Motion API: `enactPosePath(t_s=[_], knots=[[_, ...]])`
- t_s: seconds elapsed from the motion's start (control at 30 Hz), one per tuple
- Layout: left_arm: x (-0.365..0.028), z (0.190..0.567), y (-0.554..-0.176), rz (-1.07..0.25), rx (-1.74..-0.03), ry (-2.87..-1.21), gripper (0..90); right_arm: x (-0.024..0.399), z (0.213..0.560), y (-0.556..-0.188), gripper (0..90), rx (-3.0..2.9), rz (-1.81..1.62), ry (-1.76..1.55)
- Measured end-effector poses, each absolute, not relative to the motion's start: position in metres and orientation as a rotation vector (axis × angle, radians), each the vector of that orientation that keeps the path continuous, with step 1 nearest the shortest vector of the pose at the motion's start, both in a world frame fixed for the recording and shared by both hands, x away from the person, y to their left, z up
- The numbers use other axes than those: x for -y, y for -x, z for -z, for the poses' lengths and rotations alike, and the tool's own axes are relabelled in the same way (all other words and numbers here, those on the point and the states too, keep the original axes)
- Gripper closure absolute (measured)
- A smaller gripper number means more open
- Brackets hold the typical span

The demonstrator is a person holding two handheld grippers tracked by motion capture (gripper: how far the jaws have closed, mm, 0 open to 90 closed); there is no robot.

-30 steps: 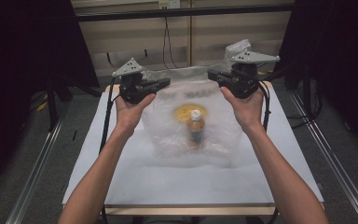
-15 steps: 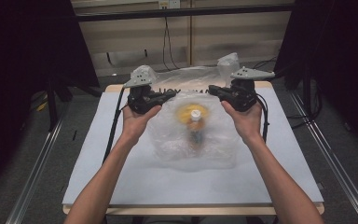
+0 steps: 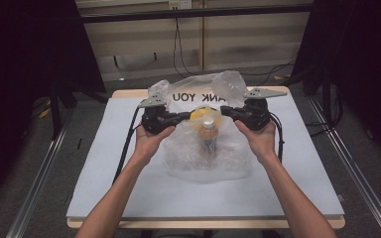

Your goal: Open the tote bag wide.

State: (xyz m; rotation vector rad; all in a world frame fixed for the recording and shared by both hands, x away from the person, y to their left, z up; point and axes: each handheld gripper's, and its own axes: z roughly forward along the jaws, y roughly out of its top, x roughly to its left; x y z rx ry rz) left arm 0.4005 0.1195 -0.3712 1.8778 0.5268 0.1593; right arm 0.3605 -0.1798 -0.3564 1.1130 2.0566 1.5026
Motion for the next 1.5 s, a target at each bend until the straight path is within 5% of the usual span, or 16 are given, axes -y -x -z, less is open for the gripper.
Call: enactPosePath(t_s=[0.93, 1.5], knots=[[-0.105, 0.438, -0.388, -0.059, -0.493, -2.012, 90.0, 0.186, 0.424, -0.349, 90.0, -2.269, -1.511, -1.079], [-0.125, 0.479, -0.397, -0.062, -0.618, -2.132, 90.0, 0.210, 0.474, -0.359, 90.0, -2.368, -1.333, -1.197]])
